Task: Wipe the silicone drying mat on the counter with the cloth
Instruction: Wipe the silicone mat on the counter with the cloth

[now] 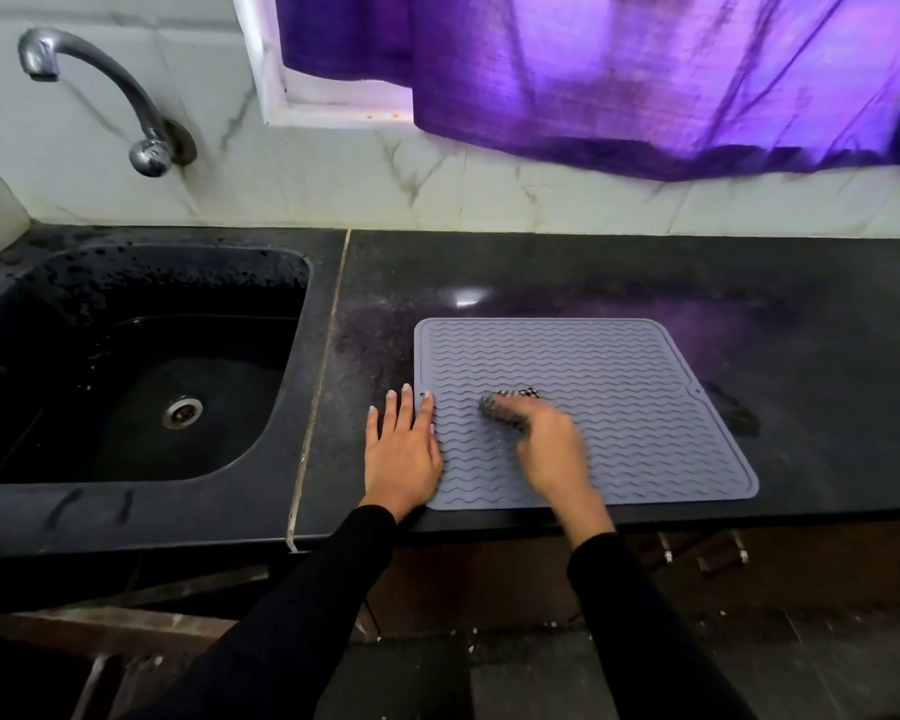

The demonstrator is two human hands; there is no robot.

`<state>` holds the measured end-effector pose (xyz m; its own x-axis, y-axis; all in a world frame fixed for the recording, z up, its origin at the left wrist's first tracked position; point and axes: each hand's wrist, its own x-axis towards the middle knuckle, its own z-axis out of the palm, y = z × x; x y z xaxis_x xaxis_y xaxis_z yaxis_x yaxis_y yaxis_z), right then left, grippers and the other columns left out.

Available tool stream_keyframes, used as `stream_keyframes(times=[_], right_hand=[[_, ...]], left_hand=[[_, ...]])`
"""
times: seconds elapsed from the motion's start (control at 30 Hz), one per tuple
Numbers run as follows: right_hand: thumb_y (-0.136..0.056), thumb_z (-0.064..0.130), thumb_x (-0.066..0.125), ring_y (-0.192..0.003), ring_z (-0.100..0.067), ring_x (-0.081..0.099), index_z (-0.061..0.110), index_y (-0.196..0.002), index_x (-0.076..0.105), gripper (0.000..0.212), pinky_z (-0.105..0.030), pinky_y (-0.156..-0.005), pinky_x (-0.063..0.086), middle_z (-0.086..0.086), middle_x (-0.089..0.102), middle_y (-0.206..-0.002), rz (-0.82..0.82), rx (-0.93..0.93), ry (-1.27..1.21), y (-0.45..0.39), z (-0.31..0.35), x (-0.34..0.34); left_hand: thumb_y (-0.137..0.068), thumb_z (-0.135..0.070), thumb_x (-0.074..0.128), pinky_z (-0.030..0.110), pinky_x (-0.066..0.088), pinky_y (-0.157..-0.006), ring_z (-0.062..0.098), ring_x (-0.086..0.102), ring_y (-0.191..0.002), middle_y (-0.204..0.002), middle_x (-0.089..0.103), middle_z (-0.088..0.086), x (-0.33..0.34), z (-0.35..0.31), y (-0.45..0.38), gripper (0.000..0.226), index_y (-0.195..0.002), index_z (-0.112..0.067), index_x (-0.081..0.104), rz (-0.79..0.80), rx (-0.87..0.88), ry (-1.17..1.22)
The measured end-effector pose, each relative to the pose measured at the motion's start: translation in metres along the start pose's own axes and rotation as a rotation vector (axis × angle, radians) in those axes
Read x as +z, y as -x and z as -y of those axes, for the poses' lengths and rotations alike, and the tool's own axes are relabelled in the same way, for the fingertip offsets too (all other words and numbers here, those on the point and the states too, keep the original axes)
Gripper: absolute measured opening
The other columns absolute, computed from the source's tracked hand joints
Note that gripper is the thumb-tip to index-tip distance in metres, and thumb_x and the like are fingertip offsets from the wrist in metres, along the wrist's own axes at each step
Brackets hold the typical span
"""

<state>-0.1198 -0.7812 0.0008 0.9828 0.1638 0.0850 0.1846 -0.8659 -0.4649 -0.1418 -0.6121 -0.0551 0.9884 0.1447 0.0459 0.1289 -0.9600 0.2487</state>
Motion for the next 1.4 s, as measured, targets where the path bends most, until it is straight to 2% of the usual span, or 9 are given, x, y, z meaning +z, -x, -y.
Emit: stream_keyframes(times=[0.13, 0.33, 0.43, 0.53, 0.67, 0.83, 0.93, 1.13, 1.4], right_hand=[[-0.083, 0.016, 0.025, -0.125, -0.028, 0.051, 0.034, -0.114, 0.065, 0.054, -0.044, -0.108, 0.033, -0.003, 0.058, -0.132, 0.007, -0.207, 0.362, 0.017, -0.018, 0.025], [-0.094, 0.014, 0.042, -0.127, -0.028, 0.042, 0.032, -0.129, 0.054, 0.041, -0.038, -0.105, 0.036, -0.001, 0.043, -0.144, 0.042, 0.174, 0.356, 0.004, -0.060, -0.018], [-0.085, -0.002, 0.045, -0.110, -0.033, 0.056, 0.022, -0.121, 0.063, 0.047, -0.033, -0.089, 0.045, -0.010, 0.059, -0.128, -0.196, 0.426, -0.069, -0.002, -0.077, -0.048], [-0.085, -0.013, 0.036, -0.108, -0.028, 0.059, 0.010, -0.123, 0.060, 0.050, -0.030, -0.093, 0.045, -0.012, 0.062, -0.122, -0.402, 0.663, -0.768, -0.011, -0.092, -0.075], [-0.093, -0.009, 0.031, -0.092, -0.023, 0.062, 0.011, -0.126, 0.055, 0.045, -0.041, -0.084, 0.054, -0.011, 0.061, -0.112, -0.469, 0.715, -1.390, -0.013, -0.098, -0.092], [-0.092, -0.008, 0.034, -0.102, -0.027, 0.061, 0.018, -0.108, 0.062, 0.042, -0.041, -0.084, 0.054, -0.009, 0.064, -0.109, -0.507, 0.718, -1.472, -0.016, -0.103, -0.092], [-0.091, -0.012, 0.031, -0.106, -0.030, 0.059, 0.012, -0.127, 0.055, 0.050, -0.046, -0.092, 0.049, -0.015, 0.059, -0.124, -0.501, 0.760, -1.455, -0.021, -0.108, -0.093], [-0.089, -0.015, 0.029, -0.107, -0.030, 0.058, 0.010, -0.132, 0.051, 0.054, -0.046, -0.095, 0.048, -0.016, 0.057, -0.127, -0.454, 0.799, -1.405, -0.021, -0.119, -0.099], [-0.089, -0.015, 0.030, -0.106, -0.028, 0.057, 0.011, -0.132, 0.050, 0.054, -0.046, -0.098, 0.047, -0.015, 0.057, -0.128, -0.445, 0.817, -1.372, -0.022, -0.131, -0.114]], left_hand=[[-0.078, -0.043, -0.011, 0.042, 0.000, -0.117, 0.022, 0.005, -0.145, -0.157, 0.013, 0.006, -0.001, 0.004, 0.002, 0.077, -0.148, -0.023, 0.016, -0.025, 0.017, 0.022], [-0.079, -0.043, -0.009, 0.042, 0.002, -0.116, 0.022, 0.007, -0.145, -0.156, 0.016, 0.007, -0.002, 0.003, 0.002, 0.076, -0.147, -0.024, 0.019, -0.045, 0.023, 0.040], [-0.079, -0.043, -0.007, 0.043, 0.003, -0.116, 0.023, 0.009, -0.145, -0.156, 0.018, 0.007, -0.001, 0.003, 0.001, 0.075, -0.146, -0.024, 0.022, -0.051, 0.025, 0.062], [-0.089, -0.039, 0.011, 0.045, 0.003, -0.116, 0.024, 0.011, -0.144, -0.155, 0.020, 0.008, -0.005, 0.000, -0.002, 0.060, -0.144, -0.023, 0.028, -0.027, -0.015, 0.130], [-0.096, -0.029, 0.036, 0.046, 0.001, -0.115, 0.021, 0.013, -0.144, -0.152, 0.026, 0.006, -0.016, -0.015, -0.009, 0.043, -0.137, -0.018, 0.041, -0.066, -0.016, 0.193], [-0.095, -0.025, 0.043, 0.036, 0.004, -0.115, 0.017, 0.019, -0.142, -0.150, 0.032, 0.000, -0.010, -0.051, -0.017, 0.038, -0.133, -0.024, 0.048, -0.053, 0.293, 0.269], [-0.094, -0.023, 0.047, 0.038, 0.016, -0.114, 0.016, 0.032, -0.136, -0.142, 0.044, -0.002, -0.001, -0.080, -0.022, 0.033, -0.126, -0.024, 0.055, -0.015, 0.415, 0.319], [-0.089, -0.029, 0.058, 0.030, 0.032, -0.090, 0.016, 0.047, -0.106, -0.109, 0.060, -0.004, 0.007, -0.114, -0.048, 0.019, -0.103, -0.025, 0.069, 0.004, 0.376, 0.339], [-0.074, -0.027, 0.075, 0.039, 0.038, -0.091, 0.017, 0.048, -0.094, -0.089, 0.052, -0.005, 0.007, -0.110, -0.070, 0.011, -0.084, -0.022, 0.074, 0.093, 0.351, 0.470]])
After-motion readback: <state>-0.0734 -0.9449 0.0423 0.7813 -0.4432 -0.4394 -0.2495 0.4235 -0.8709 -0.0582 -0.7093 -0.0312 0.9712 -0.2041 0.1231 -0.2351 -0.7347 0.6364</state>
